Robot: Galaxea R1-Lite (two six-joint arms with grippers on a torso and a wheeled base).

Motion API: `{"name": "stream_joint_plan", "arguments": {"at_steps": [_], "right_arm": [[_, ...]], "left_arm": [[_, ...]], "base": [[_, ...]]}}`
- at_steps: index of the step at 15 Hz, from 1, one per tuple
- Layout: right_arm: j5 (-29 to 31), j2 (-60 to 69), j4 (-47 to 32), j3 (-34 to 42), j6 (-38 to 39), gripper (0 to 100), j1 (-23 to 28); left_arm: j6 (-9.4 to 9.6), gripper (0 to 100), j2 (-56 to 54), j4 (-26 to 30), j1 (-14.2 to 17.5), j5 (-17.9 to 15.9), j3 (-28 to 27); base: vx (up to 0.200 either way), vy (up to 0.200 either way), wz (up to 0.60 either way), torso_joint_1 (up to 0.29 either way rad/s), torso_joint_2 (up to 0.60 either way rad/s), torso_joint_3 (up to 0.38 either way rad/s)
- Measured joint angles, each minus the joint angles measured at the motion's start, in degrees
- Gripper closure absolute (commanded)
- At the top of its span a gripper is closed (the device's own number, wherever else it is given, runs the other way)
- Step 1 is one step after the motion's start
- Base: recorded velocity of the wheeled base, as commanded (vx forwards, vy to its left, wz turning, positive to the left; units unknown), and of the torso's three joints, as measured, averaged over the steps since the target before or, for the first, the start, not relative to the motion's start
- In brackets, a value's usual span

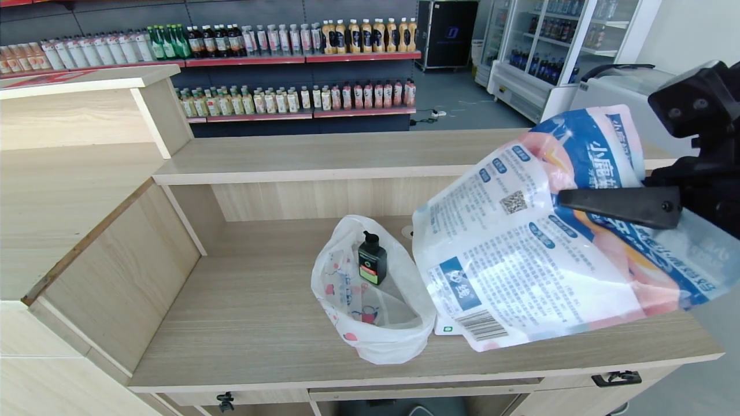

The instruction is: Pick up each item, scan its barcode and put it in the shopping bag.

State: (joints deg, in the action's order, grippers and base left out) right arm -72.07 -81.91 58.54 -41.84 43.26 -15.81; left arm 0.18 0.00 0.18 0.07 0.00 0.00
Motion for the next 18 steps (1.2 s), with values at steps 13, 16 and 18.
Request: {"name": "stream_joint_plan", "arguments": {"at_steps": [13,16,18], "right_arm": [[27.25,4.62,-24.2,4.9,-49.45,100,21.81],[38.35,4.51,-29.09,5.9,-73.75,100,24.19],[40.92,4.43,-32.57,6.34,-86.75,100,26.61]], "left_arm": [[0.0,0,0.0,0.0,0.0,0.0,0.0],[0.0,0,0.0,-0.02,0.02,0.0,0.0],[0.0,0,0.0,0.0,0.0,0.0,0.0]], "base": [[0.0,0.0,0.0,0.0,0.0,0.0],[0.0,0.0,0.0,0.0,0.0,0.0],[0.0,0.0,0.0,0.0,0.0,0.0]]}}
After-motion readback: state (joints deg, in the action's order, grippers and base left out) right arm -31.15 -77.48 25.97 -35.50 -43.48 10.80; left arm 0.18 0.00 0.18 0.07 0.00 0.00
